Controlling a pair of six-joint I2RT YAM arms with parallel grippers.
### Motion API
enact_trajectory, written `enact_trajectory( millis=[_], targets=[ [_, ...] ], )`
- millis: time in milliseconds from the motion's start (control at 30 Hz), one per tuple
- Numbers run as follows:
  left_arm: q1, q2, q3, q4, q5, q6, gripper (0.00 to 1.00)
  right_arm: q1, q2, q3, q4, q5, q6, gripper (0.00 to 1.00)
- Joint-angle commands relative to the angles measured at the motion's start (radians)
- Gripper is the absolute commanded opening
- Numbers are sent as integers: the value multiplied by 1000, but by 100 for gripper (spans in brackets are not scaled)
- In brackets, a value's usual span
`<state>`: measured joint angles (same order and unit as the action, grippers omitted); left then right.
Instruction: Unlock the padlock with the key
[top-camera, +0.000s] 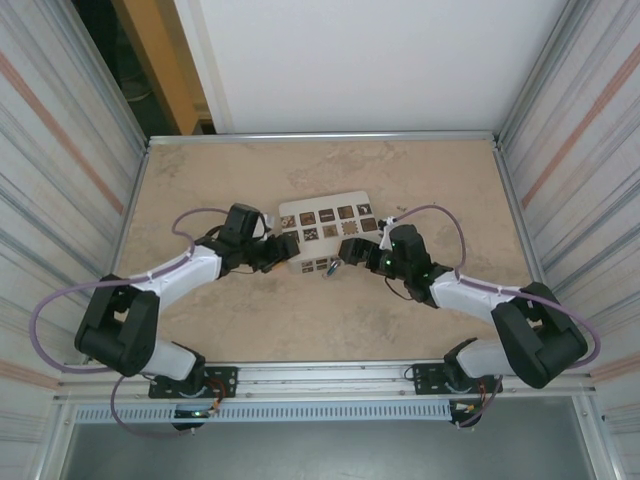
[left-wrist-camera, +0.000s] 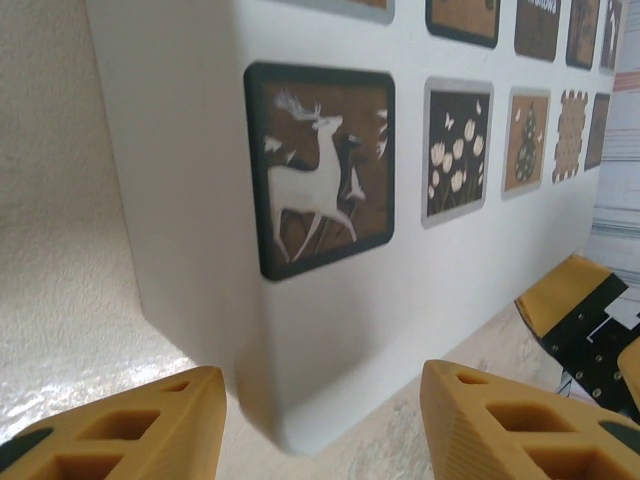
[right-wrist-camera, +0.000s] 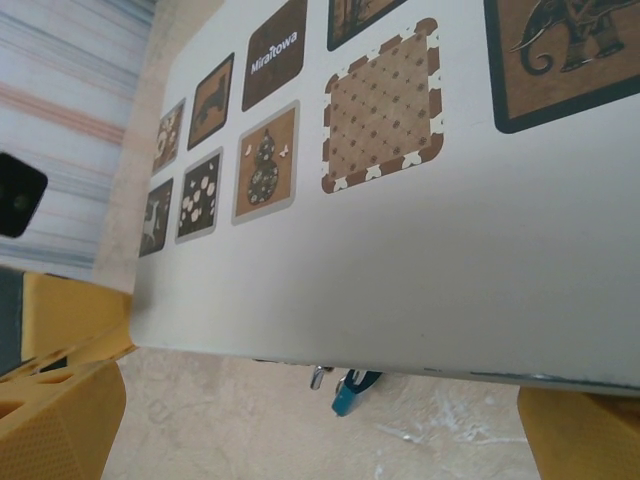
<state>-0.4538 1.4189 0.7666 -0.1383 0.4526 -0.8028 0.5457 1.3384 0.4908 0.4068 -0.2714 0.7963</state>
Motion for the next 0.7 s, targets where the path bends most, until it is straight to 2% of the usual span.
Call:
enact_trajectory(
  millis=[0,467,667],
  targets=[
    [-6,-51,-26,-15,-32,-31,55,-25,12,39,-18,-33,-88,99],
    [0,-184,-22,-77,-110,-12,60,-83,-82,3,-126,-35,-156,99],
    [-4,-247,-7,-92,-123,-5,57,-150,-157,-34,-159,-108,-174,99]
  ],
)
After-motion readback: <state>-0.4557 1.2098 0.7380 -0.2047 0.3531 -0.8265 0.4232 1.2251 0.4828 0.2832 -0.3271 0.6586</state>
